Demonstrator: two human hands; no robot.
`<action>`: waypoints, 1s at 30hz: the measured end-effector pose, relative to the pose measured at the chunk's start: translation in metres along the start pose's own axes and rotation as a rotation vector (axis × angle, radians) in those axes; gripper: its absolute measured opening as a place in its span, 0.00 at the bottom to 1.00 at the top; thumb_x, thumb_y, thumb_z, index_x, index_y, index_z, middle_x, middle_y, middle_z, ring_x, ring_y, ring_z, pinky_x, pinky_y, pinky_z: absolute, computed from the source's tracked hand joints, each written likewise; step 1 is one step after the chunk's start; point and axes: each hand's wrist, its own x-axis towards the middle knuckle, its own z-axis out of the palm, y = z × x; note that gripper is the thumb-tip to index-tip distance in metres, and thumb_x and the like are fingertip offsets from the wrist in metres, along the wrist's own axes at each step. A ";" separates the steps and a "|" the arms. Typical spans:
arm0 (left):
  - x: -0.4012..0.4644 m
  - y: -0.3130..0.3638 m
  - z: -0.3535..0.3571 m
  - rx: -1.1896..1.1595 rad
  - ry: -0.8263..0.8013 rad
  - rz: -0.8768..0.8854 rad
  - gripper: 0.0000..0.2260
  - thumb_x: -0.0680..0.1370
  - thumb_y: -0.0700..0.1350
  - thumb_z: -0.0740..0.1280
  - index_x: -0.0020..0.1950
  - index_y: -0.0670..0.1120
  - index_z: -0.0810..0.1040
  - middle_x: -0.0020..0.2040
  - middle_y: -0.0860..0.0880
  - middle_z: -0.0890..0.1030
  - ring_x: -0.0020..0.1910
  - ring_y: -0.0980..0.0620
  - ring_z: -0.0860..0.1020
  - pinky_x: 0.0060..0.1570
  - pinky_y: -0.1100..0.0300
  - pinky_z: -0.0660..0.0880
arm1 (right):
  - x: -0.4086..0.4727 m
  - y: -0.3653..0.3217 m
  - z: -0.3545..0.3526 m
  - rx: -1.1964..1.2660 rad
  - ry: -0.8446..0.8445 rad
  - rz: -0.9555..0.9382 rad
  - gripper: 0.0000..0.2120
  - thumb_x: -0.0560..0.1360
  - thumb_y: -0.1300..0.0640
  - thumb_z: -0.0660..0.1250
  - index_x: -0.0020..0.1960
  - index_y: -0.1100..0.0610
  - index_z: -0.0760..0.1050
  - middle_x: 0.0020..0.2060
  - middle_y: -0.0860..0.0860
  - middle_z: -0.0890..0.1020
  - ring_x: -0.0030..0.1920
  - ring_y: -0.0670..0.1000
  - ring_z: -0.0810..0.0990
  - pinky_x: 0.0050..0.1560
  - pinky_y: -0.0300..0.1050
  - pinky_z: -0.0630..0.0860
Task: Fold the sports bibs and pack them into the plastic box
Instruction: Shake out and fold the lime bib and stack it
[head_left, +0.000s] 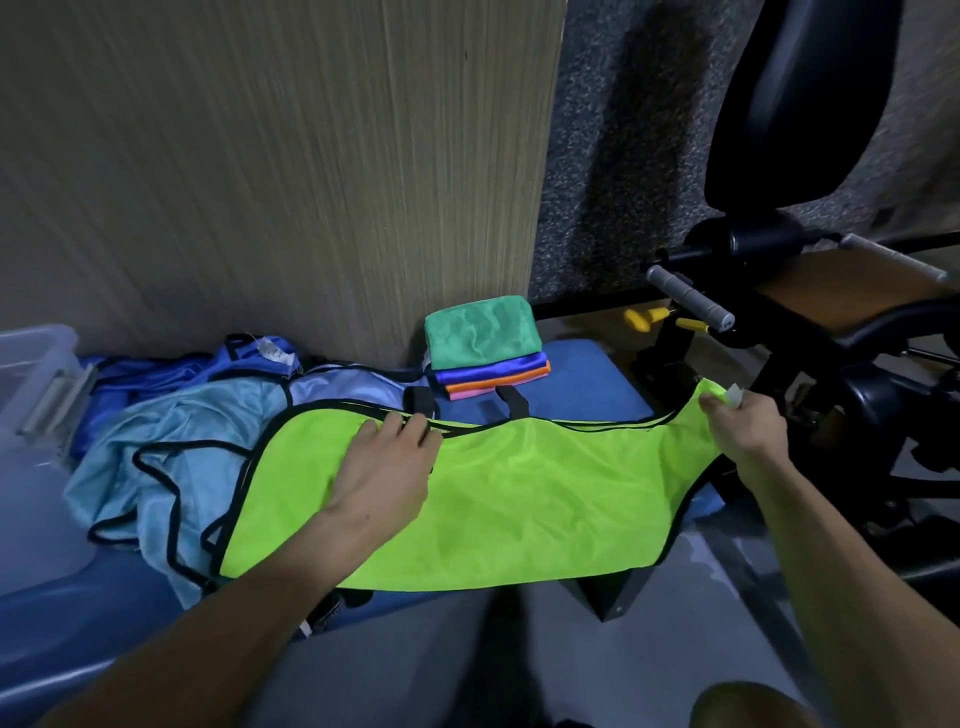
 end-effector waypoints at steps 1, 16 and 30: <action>0.003 -0.002 0.004 0.007 0.043 0.030 0.13 0.62 0.40 0.77 0.45 0.46 0.82 0.43 0.47 0.79 0.40 0.44 0.77 0.37 0.51 0.73 | 0.000 0.000 0.000 -0.010 0.002 -0.002 0.16 0.79 0.52 0.69 0.36 0.57 0.71 0.37 0.57 0.78 0.44 0.59 0.78 0.43 0.49 0.70; 0.038 0.067 0.002 -0.219 0.125 0.305 0.23 0.78 0.43 0.69 0.73 0.51 0.71 0.64 0.47 0.72 0.61 0.46 0.69 0.57 0.51 0.71 | 0.000 0.005 -0.010 0.015 0.017 -0.033 0.20 0.80 0.48 0.68 0.41 0.64 0.75 0.38 0.58 0.79 0.45 0.61 0.79 0.43 0.52 0.72; 0.090 0.162 0.024 -0.556 -0.198 0.419 0.30 0.83 0.68 0.47 0.83 0.59 0.48 0.84 0.54 0.42 0.82 0.52 0.38 0.80 0.47 0.38 | 0.038 -0.002 -0.091 -0.049 0.219 -0.147 0.19 0.80 0.49 0.66 0.36 0.60 0.70 0.36 0.60 0.77 0.41 0.60 0.76 0.44 0.54 0.73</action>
